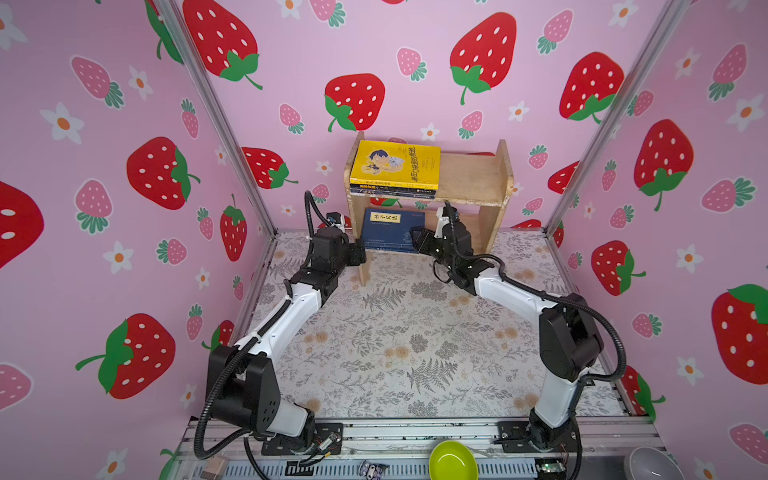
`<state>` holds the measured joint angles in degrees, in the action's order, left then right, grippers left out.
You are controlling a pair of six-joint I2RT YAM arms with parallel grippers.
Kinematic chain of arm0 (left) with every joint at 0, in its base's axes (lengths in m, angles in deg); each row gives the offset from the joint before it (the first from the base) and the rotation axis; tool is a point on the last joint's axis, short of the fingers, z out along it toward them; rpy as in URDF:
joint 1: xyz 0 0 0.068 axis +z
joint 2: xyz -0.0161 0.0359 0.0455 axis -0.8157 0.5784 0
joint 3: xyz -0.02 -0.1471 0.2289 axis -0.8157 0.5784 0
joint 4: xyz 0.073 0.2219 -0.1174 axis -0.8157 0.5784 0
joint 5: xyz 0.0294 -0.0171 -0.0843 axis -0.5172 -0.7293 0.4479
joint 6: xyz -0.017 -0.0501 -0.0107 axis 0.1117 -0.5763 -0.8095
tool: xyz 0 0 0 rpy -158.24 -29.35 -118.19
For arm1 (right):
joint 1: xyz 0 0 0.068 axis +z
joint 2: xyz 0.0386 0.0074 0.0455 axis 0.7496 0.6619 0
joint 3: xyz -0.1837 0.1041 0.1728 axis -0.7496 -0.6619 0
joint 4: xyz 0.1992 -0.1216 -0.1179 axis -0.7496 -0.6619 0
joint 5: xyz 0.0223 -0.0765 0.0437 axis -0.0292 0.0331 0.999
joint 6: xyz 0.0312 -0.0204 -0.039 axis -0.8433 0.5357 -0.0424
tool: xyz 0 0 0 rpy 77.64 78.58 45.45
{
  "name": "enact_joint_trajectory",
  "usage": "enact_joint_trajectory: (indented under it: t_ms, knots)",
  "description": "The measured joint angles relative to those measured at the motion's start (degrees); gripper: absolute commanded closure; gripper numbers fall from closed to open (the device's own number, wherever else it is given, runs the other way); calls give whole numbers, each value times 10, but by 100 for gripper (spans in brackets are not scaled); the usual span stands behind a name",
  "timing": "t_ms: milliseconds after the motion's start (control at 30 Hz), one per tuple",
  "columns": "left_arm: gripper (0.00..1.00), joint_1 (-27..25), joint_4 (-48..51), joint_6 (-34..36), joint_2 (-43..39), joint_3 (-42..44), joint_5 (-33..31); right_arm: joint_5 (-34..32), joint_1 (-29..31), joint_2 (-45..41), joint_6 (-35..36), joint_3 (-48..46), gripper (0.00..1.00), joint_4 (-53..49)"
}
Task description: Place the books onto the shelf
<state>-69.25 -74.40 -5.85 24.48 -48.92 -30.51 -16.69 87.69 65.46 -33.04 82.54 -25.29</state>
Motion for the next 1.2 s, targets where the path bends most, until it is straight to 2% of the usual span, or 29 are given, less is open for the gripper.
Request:
enact_joint_trajectory:
  t_ms: [100,500,800,1200]
  knots:
    - [19,2,-4,-6,1,0,0,3,4,4,2,7,40,0]
    - [17,2,-3,4,-26,13,11,-16,23,-5,16,9,30,-18]
    - [18,2,13,26,-72,30,44,-21,31,-34,44,1,26,-28]
    - [20,2,64,40,-39,31,92,-20,31,-37,44,1,26,-33]
